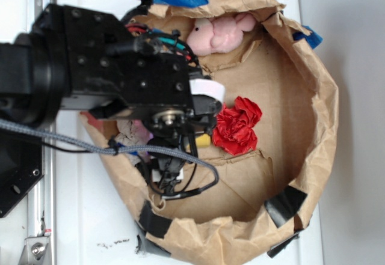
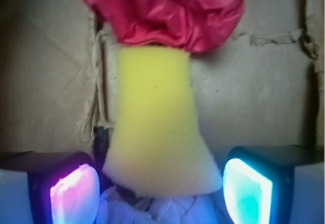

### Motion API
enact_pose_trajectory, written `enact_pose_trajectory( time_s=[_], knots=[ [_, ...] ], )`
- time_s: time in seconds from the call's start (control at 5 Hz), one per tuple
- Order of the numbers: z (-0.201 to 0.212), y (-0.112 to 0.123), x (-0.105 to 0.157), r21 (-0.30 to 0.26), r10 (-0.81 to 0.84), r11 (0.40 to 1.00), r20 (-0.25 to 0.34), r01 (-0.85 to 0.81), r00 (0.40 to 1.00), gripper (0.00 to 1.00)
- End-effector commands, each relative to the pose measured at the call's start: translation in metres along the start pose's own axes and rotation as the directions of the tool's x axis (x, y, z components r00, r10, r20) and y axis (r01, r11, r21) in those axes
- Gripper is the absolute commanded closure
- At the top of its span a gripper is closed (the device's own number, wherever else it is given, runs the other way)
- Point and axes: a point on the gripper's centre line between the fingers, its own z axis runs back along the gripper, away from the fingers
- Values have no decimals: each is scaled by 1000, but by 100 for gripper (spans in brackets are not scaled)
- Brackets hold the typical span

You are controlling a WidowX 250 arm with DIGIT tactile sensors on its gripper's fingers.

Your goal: Grab the white paper.

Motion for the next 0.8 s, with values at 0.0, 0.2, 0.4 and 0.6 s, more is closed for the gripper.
enact_pose_trajectory(
  time_s=[0.0,0.2,0.4,0.6],
  knots=[
    [-3,7,-5,2,-17,1000,1,17,1000,0],
    [-4,15,-14,7,-53,999,-48,53,997,0],
    [3,16,-18,-3,-67,998,-58,67,996,0],
    [2,18,-19,-17,-72,997,-84,71,994,0]
  ],
)
